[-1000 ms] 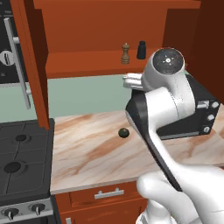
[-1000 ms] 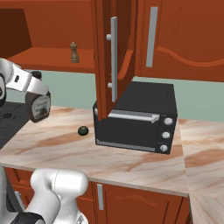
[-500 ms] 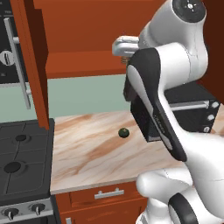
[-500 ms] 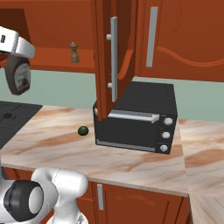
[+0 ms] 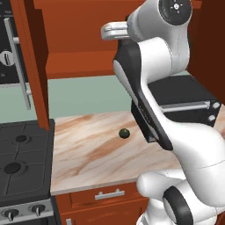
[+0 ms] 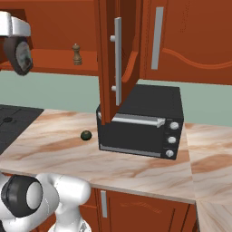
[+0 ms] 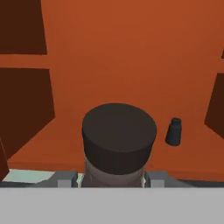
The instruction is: There are various items on the counter. Only move the condiments/shakers into the cabinet.
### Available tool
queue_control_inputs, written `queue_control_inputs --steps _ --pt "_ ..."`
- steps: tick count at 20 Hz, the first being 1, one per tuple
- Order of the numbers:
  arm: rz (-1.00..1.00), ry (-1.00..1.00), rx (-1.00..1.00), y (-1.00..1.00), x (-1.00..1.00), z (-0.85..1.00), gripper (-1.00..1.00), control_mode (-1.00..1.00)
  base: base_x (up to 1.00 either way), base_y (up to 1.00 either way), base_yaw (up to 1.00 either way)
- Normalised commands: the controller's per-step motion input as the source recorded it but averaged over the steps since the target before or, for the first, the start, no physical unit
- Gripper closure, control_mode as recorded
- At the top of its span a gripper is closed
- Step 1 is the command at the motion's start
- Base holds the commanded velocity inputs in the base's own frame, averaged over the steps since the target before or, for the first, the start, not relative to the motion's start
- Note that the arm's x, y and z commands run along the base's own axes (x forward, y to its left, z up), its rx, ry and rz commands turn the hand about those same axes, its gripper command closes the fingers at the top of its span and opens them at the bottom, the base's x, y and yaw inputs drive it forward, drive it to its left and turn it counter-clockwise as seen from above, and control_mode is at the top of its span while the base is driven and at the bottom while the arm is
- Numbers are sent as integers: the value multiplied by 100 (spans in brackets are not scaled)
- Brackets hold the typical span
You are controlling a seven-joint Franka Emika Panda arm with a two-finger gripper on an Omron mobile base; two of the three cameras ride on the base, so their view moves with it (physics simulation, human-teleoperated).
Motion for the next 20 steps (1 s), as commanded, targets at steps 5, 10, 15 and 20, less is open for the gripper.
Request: queue_control_inputs --steps 5,10,15,20 --pt "4 -3 -2 0 58 -6 100 -100 0 0 0" --pt "3 0 0 2 54 -7 100 -100 0 0 0" --pt "0 0 0 16 56 0 100 -100 0 0 0" --pt "0 0 0 13 45 0 100 -100 0 0 0"
